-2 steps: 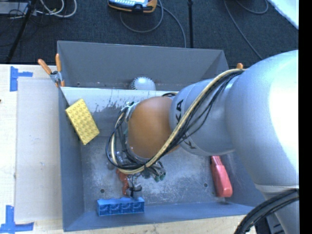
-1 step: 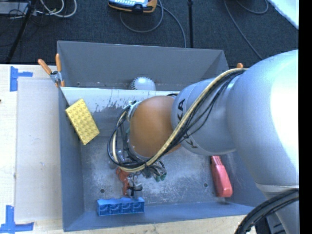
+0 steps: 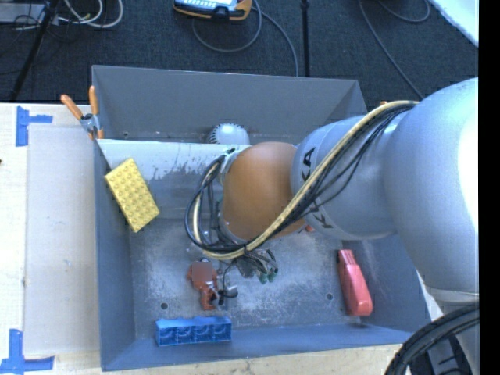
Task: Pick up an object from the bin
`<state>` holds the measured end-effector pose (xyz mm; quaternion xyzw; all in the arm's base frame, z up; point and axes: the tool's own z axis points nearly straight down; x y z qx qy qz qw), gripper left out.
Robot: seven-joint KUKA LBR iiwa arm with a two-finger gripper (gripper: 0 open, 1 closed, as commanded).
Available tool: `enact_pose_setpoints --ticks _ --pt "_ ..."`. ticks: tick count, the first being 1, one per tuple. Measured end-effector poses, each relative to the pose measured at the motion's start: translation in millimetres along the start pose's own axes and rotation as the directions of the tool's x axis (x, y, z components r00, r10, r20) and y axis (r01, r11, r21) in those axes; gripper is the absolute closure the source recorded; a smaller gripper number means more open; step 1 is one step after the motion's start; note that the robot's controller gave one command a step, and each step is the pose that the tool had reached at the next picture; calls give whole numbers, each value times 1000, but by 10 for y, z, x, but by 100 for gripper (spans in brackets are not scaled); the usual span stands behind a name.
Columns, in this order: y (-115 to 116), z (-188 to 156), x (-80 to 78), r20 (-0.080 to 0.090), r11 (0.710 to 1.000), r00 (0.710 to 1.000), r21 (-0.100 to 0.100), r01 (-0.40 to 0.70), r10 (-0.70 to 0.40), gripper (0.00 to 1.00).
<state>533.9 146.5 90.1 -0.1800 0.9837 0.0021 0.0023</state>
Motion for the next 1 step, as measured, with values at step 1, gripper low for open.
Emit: enact_pose_setpoints --ticks 1 --pt "-95 -65 14 4 998 998 2 64 -64 0"
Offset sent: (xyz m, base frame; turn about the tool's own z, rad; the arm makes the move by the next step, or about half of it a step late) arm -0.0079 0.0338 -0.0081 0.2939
